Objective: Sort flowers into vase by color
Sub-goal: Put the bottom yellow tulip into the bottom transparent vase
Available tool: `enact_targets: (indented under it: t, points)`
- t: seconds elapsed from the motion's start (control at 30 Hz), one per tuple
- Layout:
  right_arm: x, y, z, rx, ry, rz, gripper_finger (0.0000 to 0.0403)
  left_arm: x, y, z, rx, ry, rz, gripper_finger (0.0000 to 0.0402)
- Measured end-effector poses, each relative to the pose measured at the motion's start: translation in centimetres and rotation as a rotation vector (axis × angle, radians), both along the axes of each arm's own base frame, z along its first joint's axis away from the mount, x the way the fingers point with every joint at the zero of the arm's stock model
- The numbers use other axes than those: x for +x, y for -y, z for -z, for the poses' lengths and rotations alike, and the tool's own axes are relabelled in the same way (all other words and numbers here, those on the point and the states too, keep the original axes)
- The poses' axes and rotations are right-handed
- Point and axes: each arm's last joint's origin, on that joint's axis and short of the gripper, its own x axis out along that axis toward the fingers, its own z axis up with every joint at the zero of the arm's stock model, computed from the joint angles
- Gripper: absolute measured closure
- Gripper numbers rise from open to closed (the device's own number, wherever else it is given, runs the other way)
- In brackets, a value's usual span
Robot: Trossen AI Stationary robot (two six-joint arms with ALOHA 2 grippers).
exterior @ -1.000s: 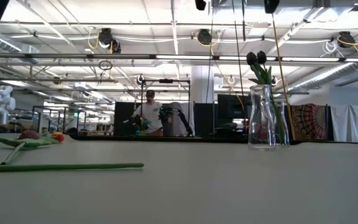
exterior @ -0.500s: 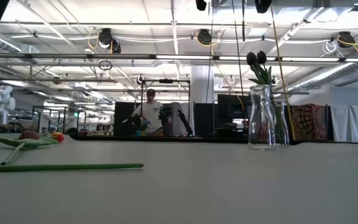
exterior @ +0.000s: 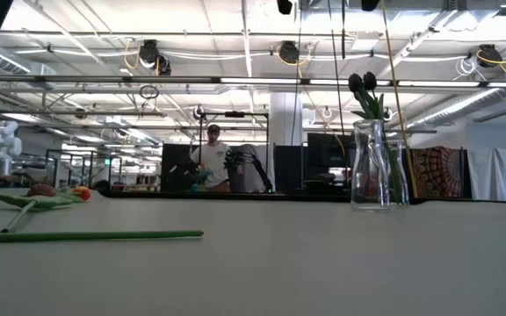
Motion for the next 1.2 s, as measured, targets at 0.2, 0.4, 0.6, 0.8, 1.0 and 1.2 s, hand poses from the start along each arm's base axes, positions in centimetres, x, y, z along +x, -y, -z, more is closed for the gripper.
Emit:
enact_targets:
  t: [0.2, 0.4, 0.6, 0.8, 1.0, 1.2]
  points:
    - [0.0, 0.0, -0.1, -0.012, 0.008, 0.017, 0.0239, 0.0, 0.0, 0.0, -0.019, 0.002, 0.004, 0.0399]
    - [0.0, 0.1, -0.1, -0.047, 0.011, 0.026, 0.0309, 0.0, 0.0, 0.0, -0.024, 0.003, 0.006, 0.0399]
    - [0.0, 0.1, -0.1, -0.105, 0.016, 0.035, 0.0391, 0.0, 0.1, 0.0, -0.026, 0.003, 0.007, 0.0398]
    - [0.0, 0.1, 0.0, -0.105, 0.008, 0.033, 0.0398, 0.0, 0.1, 0.0, -0.026, 0.002, 0.008, 0.0383]
    - [0.0, 0.1, 0.1, -0.102, 0.001, 0.032, 0.04, -0.1, 0.1, -0.1, -0.026, 0.005, 0.007, 0.0323]
    - [-1.0, 0.0, 0.1, -0.12, -0.031, 0.107, 0.0402, -0.8, 0.1, -0.6, -0.03, -0.039, -0.011, 0.0288]
